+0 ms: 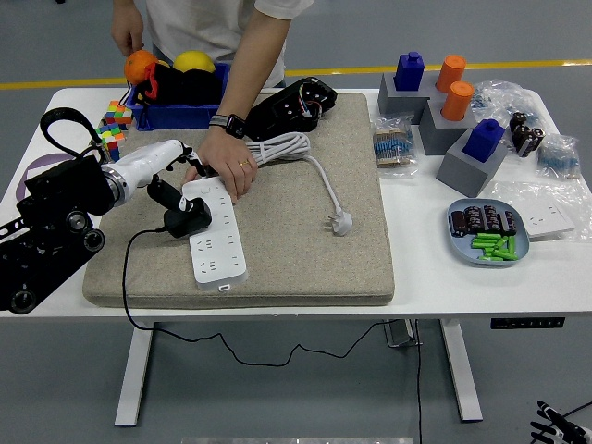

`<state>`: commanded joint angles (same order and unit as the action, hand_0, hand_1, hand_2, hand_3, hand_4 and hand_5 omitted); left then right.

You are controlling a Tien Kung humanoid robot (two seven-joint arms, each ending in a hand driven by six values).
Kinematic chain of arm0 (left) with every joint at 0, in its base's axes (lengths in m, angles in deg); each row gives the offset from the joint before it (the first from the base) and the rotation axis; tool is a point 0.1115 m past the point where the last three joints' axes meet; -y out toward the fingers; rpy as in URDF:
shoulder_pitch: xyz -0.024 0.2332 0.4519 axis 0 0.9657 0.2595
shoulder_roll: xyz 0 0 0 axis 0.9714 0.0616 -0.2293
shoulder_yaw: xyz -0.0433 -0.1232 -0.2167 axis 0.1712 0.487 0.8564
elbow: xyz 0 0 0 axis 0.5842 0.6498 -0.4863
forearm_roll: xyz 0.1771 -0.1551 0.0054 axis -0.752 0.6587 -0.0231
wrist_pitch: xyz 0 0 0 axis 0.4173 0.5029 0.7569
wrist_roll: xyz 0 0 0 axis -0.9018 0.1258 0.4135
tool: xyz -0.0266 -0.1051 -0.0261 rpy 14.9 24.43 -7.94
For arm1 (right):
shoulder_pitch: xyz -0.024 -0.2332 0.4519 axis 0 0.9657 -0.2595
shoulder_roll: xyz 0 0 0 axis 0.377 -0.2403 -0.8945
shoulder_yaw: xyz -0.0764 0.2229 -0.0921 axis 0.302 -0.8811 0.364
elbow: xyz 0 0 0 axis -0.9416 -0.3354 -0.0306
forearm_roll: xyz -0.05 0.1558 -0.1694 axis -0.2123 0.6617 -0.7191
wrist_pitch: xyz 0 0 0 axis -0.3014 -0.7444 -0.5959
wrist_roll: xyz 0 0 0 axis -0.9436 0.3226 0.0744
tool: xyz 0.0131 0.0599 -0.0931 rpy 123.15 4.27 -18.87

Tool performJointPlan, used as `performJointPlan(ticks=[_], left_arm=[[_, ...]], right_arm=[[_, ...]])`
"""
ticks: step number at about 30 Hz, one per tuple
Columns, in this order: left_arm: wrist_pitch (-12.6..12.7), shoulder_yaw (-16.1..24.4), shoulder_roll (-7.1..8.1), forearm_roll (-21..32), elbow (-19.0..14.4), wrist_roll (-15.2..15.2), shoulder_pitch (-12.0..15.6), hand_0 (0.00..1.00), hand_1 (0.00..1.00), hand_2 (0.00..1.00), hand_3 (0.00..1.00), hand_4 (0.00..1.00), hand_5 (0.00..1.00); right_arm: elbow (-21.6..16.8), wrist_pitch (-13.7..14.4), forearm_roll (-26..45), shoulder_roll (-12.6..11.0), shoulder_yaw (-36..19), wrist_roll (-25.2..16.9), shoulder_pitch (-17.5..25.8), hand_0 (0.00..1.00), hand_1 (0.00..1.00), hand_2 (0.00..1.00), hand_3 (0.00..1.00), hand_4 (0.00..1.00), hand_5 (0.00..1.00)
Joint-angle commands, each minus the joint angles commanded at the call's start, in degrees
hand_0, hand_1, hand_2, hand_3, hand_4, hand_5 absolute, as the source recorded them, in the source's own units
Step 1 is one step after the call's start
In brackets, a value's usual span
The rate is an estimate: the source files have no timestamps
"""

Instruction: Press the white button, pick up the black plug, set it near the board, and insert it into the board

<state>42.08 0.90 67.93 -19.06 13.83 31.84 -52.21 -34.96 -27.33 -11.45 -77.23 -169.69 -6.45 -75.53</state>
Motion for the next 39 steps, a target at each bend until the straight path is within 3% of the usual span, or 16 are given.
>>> performJointPlan(ticks=[3, 4, 9, 10, 15, 16, 39], left_arm=[[1.4, 0.0, -0.33, -1.4, 1.4, 1.1, 0.3, 0.667, 0.803, 0.737, 0.57, 0.923, 0.002], [1.7, 0.0, -0.5, -1.7, 1.9, 1.4, 0.3, 0.587, 0.757, 0.69, 0.574, 0.786, 0.002], [1.9, -0.6, -1.03, -2.6, 2.7, 1.8, 0.4, 0.587, 0.757, 0.69, 0.574, 0.786, 0.002], [1.9, -0.7, -1.14, -2.8, 2.8, 1.7, 0.5, 0.529, 0.737, 0.668, 0.571, 0.774, 0.002], [1.3, -0.9, -1.44, -2.5, 2.5, 1.3, 0.7, 0.529, 0.737, 0.668, 0.571, 0.774, 0.002], [1.1, -0.9, -1.45, -2.4, 2.4, 1.3, 0.8, 0.494, 0.721, 0.63, 0.542, 0.765, 0.002], [0.3, 0.3, -1.36, -1.4, -0.1, 0.8, 1.4, 0.479, 0.703, 0.601, 0.531, 0.79, 0.002]], right_arm=[[0.0, 0.0, 0.0, 0.0, 0.2, 0.0, 0.0, 0.723, 0.606, 0.551, 0.647, 0.737, 0.476], [0.0, 0.0, 0.0, 0.0, 0.2, 0.0, 0.0, 0.723, 0.606, 0.551, 0.647, 0.737, 0.475], [0.0, 0.1, 0.1, 0.0, 0.2, -0.1, 0.0, 0.723, 0.606, 0.551, 0.647, 0.737, 0.475], [0.0, 0.1, 0.1, 0.0, 0.1, -0.1, 0.0, 0.722, 0.605, 0.551, 0.646, 0.736, 0.476], [0.0, 0.1, 0.0, 0.1, -0.3, 0.0, 0.2, 0.722, 0.605, 0.551, 0.646, 0.736, 0.476], [0.0, 0.1, -0.1, 0.1, -0.4, 0.1, 0.2, 0.722, 0.603, 0.55, 0.646, 0.736, 0.475], [0.0, 0.3, -0.1, 0.2, -0.9, -0.4, 0.3, 0.722, 0.604, 0.549, 0.646, 0.737, 0.474]])
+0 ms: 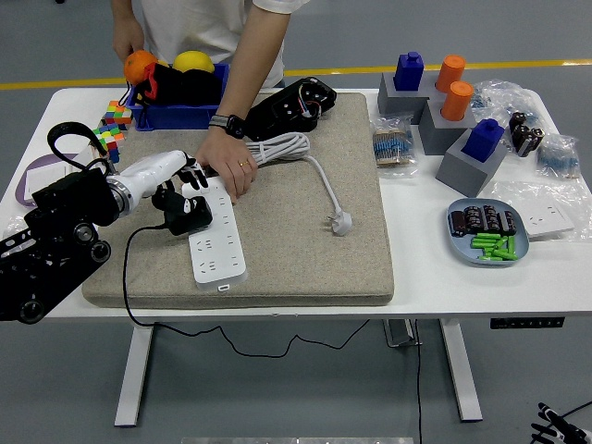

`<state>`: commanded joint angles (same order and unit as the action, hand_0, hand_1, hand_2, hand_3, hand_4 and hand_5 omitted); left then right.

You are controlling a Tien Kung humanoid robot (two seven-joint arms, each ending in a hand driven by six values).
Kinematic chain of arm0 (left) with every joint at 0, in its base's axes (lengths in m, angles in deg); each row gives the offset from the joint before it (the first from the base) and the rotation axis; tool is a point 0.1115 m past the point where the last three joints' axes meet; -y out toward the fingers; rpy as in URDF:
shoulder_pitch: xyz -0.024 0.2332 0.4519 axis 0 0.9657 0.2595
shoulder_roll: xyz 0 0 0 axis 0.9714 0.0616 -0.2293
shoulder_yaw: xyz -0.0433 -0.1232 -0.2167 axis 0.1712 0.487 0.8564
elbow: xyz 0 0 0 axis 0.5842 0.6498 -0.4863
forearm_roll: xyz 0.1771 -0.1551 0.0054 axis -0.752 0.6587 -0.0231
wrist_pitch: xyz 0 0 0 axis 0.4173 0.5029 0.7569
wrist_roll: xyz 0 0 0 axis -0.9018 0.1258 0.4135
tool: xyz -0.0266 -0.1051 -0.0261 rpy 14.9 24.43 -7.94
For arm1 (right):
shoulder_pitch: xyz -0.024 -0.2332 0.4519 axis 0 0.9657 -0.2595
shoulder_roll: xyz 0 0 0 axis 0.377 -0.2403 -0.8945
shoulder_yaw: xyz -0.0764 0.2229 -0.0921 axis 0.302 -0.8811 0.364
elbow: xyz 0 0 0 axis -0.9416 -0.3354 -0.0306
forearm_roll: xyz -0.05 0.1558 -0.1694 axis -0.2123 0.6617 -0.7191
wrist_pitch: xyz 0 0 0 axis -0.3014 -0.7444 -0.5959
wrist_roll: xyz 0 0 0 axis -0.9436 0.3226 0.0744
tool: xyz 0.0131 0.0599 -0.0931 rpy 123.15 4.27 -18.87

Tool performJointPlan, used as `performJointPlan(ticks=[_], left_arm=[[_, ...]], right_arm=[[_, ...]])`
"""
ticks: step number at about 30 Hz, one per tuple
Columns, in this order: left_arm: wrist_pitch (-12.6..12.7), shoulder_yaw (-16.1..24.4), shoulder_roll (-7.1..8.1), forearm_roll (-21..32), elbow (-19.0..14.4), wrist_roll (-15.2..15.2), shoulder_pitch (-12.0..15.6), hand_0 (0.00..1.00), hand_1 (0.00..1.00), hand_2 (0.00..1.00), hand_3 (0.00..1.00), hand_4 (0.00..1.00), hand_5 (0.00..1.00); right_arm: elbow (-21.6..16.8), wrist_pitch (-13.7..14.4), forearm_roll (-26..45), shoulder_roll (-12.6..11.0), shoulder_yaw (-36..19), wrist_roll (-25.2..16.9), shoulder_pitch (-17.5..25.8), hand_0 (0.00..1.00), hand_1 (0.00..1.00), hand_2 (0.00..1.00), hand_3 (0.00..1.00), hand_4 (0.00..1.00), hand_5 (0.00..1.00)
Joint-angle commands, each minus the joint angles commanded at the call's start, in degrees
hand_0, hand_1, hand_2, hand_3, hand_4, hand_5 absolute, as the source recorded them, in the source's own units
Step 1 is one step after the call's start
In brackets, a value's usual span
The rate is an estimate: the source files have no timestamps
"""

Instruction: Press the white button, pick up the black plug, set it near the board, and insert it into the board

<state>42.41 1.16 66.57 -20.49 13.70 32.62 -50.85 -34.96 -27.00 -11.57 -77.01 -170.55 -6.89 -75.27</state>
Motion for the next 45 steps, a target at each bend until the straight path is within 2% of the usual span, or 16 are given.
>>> performJointPlan(ticks=[10, 24, 28, 37, 45], left_arm=[[-0.4, 0.6, 0.45, 0.1, -0.7, -0.3, 0.3, 0.471, 0.696, 0.586, 0.527, 0.793, 0.002], [-0.5, 3.4, 1.33, -0.8, -2.1, -0.5, 1.1, 0.46, 0.689, 0.578, 0.525, 0.794, 0.002], [-0.6, 2.7, 1.5, -0.3, -2.0, -0.6, 1.2, 0.459, 0.689, 0.575, 0.525, 0.793, 0.002], [-0.7, 0.3, 0.85, 0.8, -0.8, -0.6, 1.1, 0.457, 0.686, 0.571, 0.525, 0.789, 0.002], [-1.0, 0.0, 0.87, 1.1, -1.0, -0.7, 0.8, 0.455, 0.683, 0.569, 0.525, 0.788, 0.002]], right_arm=[[0.0, 0.0, -0.1, 0.1, -0.1, -0.1, 0.0, 0.722, 0.604, 0.549, 0.647, 0.736, 0.473], [0.0, 0.0, -0.1, 0.1, -0.2, -0.2, 0.0, 0.722, 0.604, 0.548, 0.646, 0.736, 0.473], [0.0, 0.0, -0.2, 0.1, -0.3, -0.1, 0.0, 0.722, 0.603, 0.548, 0.646, 0.736, 0.473], [0.0, 0.0, 0.0, 0.2, -0.1, -0.2, -0.1, 0.72, 0.604, 0.548, 0.646, 0.736, 0.473], [0.0, 0.1, -0.1, 0.0, 0.0, -0.1, 0.0, 0.722, 0.605, 0.549, 0.647, 0.736, 0.473]])
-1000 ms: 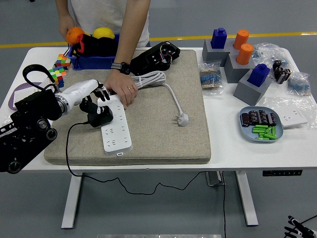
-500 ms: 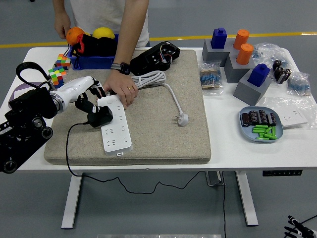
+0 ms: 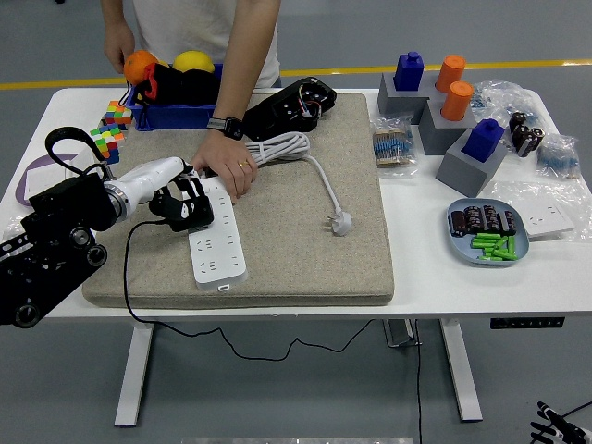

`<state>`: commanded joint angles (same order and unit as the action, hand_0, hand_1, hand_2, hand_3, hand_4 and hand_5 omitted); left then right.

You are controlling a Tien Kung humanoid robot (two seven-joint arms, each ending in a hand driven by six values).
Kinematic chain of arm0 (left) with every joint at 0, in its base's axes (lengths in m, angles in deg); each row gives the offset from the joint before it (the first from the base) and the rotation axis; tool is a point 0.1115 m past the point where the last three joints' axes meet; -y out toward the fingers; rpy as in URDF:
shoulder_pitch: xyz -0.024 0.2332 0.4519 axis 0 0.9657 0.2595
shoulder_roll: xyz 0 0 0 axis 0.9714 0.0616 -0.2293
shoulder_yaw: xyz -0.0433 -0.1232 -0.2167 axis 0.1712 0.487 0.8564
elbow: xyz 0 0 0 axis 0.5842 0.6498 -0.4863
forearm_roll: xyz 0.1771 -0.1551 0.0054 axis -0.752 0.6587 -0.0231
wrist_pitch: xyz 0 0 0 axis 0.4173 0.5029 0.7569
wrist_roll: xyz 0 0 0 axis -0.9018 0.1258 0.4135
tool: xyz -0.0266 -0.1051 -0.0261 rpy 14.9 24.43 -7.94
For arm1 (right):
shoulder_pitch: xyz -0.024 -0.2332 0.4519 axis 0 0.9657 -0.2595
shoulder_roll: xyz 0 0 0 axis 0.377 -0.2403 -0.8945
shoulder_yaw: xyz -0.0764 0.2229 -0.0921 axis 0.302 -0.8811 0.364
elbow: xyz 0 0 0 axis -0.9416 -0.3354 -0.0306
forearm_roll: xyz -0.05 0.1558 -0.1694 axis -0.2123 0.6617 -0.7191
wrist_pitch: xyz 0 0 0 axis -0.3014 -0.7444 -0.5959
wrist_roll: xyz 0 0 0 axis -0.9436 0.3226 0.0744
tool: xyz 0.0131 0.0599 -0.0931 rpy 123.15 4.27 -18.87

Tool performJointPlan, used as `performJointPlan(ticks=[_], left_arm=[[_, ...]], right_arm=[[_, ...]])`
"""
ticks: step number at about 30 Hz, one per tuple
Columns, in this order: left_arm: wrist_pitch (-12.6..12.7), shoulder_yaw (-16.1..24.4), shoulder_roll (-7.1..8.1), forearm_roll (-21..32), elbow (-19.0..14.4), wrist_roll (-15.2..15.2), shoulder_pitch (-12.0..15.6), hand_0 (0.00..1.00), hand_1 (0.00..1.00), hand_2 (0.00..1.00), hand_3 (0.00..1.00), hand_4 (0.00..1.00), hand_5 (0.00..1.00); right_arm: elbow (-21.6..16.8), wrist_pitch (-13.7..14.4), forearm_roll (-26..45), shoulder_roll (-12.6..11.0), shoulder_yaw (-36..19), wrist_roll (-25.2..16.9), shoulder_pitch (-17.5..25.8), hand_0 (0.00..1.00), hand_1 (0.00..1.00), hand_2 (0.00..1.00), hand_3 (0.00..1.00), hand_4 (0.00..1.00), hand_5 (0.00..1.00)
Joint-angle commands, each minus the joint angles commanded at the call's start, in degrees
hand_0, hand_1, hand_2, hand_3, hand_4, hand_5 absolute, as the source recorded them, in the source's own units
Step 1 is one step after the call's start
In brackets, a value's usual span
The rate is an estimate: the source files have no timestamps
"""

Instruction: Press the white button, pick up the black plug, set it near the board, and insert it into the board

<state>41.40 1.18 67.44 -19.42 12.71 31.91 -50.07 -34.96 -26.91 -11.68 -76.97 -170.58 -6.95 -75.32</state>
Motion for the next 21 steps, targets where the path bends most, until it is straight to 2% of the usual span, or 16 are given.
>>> performJointPlan(ticks=[15, 21], left_arm=[[-0.4, 0.2, 0.89, 0.7, -1.9, -0.6, 1.4, 0.452, 0.679, 0.564, 0.524, 0.785, 0.002], [-0.3, 0.2, 0.68, 1.1, -2.5, -0.6, 2.4, 0.449, 0.679, 0.563, 0.524, 0.785, 0.002]], right_arm=[[0.0, 0.0, 0.2, -0.1, 0.6, 0.0, -0.1, 0.721, 0.603, 0.548, 0.647, 0.736, 0.473], [0.0, 0.0, 0.3, -0.1, 0.9, 0.0, 0.0, 0.721, 0.603, 0.548, 0.647, 0.736, 0.473]])
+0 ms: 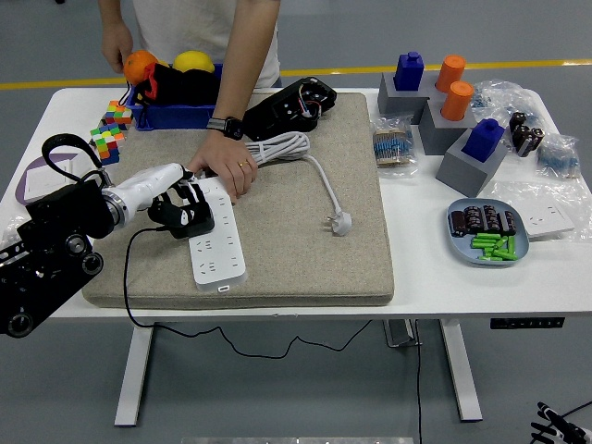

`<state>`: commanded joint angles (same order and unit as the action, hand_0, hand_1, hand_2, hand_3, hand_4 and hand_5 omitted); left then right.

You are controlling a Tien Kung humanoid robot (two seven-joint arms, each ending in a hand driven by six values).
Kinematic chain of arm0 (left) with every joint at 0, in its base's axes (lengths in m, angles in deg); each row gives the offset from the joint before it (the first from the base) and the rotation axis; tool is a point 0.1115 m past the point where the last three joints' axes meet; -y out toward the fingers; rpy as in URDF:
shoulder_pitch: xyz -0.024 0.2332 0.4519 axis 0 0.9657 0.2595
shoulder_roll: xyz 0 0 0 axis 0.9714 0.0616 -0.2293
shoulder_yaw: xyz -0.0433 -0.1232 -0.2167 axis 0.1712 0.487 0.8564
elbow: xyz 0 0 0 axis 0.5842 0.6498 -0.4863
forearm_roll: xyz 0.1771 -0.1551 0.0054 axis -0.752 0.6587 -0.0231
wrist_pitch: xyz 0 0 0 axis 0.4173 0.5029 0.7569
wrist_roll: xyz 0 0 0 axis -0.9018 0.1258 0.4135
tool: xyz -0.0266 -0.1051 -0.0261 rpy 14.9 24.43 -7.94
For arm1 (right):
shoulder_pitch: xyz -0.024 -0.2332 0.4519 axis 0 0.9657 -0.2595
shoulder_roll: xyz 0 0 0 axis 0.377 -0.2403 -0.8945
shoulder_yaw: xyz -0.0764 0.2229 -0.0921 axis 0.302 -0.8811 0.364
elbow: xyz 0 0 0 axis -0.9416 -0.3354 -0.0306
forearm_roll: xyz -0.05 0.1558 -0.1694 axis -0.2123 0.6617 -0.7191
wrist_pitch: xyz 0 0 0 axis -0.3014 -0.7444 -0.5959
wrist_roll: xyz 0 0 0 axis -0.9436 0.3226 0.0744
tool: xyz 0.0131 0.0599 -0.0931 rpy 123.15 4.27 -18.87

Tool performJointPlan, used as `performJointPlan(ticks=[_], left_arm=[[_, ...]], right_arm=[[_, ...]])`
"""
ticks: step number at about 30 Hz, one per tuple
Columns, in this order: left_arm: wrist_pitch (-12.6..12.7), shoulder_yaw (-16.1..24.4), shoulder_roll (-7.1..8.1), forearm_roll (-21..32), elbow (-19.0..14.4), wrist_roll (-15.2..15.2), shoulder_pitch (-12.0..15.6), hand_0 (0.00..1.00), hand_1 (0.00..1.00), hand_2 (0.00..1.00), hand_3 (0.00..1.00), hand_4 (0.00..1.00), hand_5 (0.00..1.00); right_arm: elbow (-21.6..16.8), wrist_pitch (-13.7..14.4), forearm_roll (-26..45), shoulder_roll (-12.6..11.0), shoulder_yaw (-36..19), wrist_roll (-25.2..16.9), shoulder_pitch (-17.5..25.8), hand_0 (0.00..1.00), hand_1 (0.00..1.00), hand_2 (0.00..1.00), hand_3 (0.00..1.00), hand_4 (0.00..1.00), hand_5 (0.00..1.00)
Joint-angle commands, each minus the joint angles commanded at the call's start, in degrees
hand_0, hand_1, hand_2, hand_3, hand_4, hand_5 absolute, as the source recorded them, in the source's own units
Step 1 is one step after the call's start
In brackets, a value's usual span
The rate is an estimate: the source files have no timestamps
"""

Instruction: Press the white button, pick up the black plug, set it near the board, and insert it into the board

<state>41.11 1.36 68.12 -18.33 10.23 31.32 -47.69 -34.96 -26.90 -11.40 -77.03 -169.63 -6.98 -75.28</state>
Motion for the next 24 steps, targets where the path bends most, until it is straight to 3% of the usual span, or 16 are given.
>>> performJointPlan(ticks=[14, 24], left_arm=[[0.6, 1.5, -0.55, -0.5, 0.1, 0.6, 0.0, 0.445, 0.677, 0.56, 0.524, 0.787, 0.002], [4.1, 9.5, -1.17, 0.0, -1.6, 4.4, 1.8, 0.441, 0.676, 0.561, 0.523, 0.791, 0.002]], right_arm=[[0.0, 0.0, 0.1, 0.1, -0.3, 0.0, 0.3, 0.721, 0.603, 0.549, 0.647, 0.736, 0.473], [0.0, 0.0, 0.0, 0.2, -0.6, -0.1, 0.3, 0.721, 0.603, 0.548, 0.647, 0.736, 0.473]])
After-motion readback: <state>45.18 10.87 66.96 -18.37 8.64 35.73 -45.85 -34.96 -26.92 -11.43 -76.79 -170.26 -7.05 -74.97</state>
